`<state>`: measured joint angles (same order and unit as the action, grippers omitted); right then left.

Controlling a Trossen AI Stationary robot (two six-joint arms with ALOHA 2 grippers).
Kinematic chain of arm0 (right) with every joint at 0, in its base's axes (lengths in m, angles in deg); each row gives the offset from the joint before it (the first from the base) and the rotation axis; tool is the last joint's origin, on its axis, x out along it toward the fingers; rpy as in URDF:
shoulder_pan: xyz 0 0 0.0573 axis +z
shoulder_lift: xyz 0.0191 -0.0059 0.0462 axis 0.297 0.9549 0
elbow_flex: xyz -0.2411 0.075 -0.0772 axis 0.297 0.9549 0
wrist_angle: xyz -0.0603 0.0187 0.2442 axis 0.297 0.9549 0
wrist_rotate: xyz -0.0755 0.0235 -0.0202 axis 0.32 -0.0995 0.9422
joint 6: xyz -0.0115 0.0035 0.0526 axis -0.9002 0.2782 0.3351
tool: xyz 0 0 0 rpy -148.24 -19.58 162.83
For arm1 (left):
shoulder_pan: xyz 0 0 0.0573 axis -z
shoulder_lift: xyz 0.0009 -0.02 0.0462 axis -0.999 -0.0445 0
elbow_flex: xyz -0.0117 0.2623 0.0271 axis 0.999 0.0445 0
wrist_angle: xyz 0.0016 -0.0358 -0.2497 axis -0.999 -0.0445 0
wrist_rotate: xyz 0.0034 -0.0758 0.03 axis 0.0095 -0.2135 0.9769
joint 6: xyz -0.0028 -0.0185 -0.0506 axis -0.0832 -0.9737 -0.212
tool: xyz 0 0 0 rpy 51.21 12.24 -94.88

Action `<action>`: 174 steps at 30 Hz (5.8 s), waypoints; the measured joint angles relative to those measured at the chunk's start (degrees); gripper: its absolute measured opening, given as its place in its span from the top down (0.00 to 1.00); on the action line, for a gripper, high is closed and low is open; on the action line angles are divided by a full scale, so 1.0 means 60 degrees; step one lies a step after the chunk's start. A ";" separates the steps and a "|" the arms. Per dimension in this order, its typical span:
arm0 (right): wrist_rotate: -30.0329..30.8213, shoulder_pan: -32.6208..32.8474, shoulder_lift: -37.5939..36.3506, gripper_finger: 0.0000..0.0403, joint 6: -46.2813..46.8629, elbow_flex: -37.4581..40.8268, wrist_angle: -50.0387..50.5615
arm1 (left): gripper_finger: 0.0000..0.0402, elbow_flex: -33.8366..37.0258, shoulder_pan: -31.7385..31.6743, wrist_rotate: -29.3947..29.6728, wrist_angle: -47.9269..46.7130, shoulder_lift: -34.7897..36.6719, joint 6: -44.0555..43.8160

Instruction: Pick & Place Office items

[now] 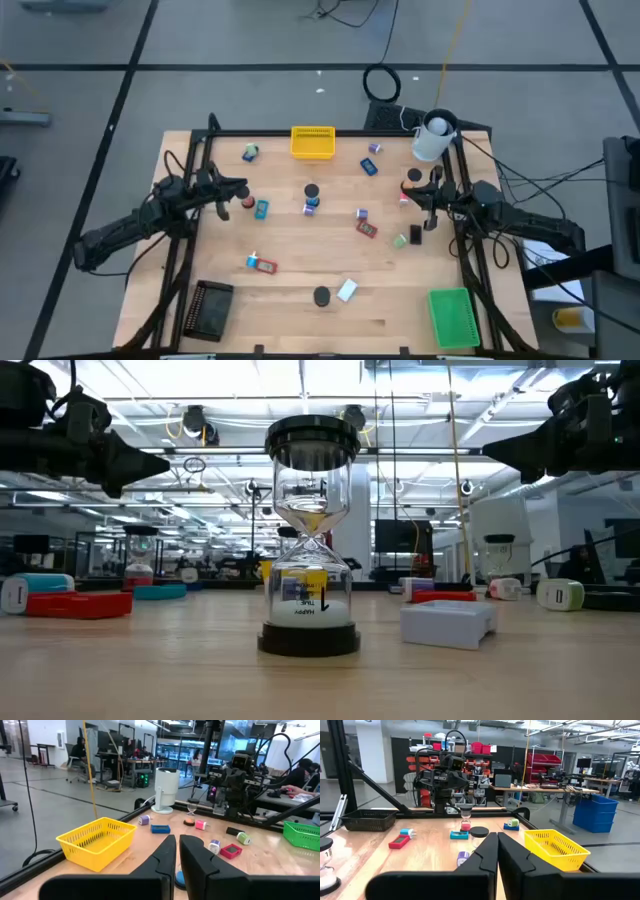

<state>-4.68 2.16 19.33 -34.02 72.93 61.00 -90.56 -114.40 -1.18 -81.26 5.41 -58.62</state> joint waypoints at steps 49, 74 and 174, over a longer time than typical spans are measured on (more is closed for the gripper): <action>0.0000 0.0000 0.0000 0.99 0.0000 -0.0001 0.0000 | 0.92 0.0000 0.0001 -0.0001 0.0000 0.0000 0.0000; -0.0001 0.0000 0.0000 0.99 0.0000 -0.0001 0.0000 | 0.92 0.0000 0.0002 0.0001 0.0000 0.0000 0.0000; 0.1042 0.0976 0.9096 0.99 -0.0245 -0.1839 -0.7294 | 0.99 -0.0935 0.0396 -0.0783 0.1669 -0.3248 -0.0356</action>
<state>1.58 8.02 73.91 -35.48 61.89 17.24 -96.17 -112.03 -5.88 -71.25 -14.08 -60.76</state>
